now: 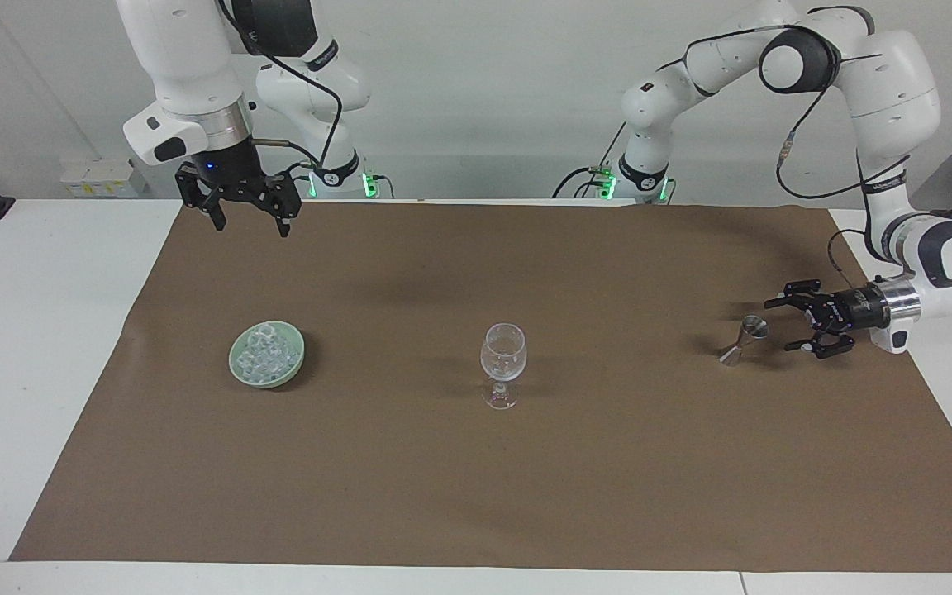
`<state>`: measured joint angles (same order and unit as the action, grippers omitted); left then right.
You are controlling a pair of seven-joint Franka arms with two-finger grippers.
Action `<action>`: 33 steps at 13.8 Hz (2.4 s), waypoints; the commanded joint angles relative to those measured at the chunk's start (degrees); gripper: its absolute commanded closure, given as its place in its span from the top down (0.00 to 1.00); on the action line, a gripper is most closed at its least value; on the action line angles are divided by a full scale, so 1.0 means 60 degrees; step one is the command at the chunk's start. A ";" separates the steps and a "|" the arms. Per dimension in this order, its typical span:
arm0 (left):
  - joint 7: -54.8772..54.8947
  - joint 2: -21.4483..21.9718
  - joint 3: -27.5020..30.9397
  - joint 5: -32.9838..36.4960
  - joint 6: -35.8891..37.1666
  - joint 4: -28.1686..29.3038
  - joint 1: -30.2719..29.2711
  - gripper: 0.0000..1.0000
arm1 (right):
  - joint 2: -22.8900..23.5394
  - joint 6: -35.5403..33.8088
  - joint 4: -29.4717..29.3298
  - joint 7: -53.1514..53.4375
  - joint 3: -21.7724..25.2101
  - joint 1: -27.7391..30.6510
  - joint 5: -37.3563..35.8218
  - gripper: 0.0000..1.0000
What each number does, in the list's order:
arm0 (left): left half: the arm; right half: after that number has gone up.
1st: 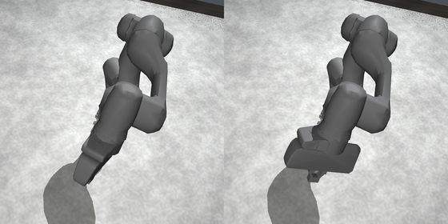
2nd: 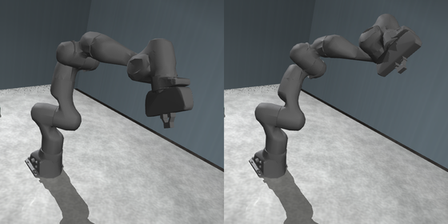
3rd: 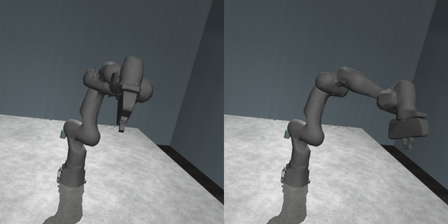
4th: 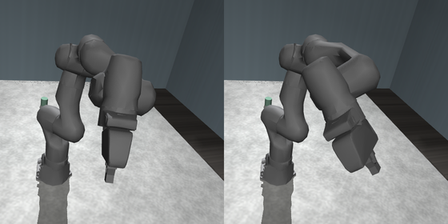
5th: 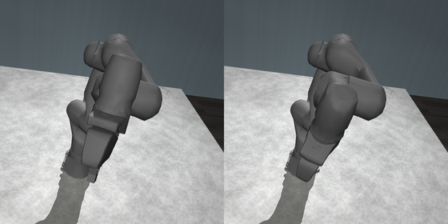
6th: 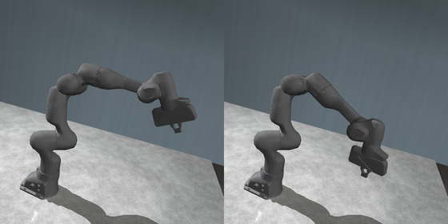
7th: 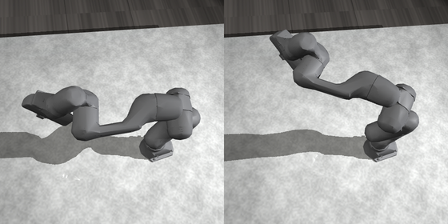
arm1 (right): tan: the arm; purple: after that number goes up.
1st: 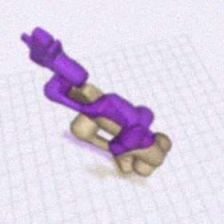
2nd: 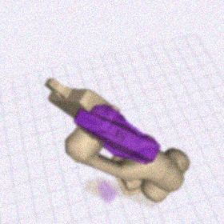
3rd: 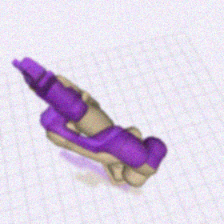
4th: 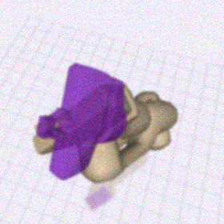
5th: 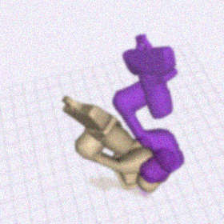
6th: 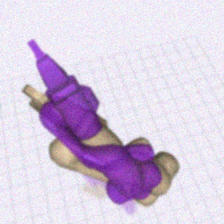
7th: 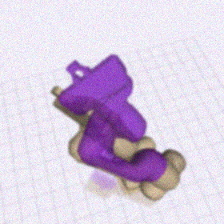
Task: Pour wine and add ice with both arms
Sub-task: 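Move the open left gripper toward the small metal cup, then close the left gripper around the small metal cup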
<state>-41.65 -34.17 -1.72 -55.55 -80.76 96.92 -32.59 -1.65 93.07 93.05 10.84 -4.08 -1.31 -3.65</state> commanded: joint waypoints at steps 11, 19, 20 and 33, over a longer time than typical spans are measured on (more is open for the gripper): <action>-0.0120 -0.0589 -0.0212 -0.0527 -0.0470 -0.0143 0.0379 1.00 | -0.0223 0.0060 0.0254 -0.0181 0.0036 -0.0001 0.0124 1.00; 0.0085 -0.0838 -0.0314 -0.0644 -0.0500 -0.0143 0.0511 1.00 | -0.0223 0.0060 0.0254 -0.0181 0.0050 -0.0001 0.0124 1.00; 0.0100 -0.0838 -0.0314 -0.0644 -0.0500 -0.0143 0.0525 1.00 | -0.0223 0.0060 0.0254 -0.0181 0.0036 -0.0001 0.0124 1.00; 0.0613 -0.0941 -0.0314 -0.0615 -0.0485 -0.0099 0.0569 0.79 | -0.0223 0.0060 0.0254 -0.0181 0.0036 -0.0001 0.0124 1.00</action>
<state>-38.71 -39.11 -4.25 -58.36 -83.45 96.93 -30.03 -1.65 93.07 93.05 10.84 -4.08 -1.31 -3.65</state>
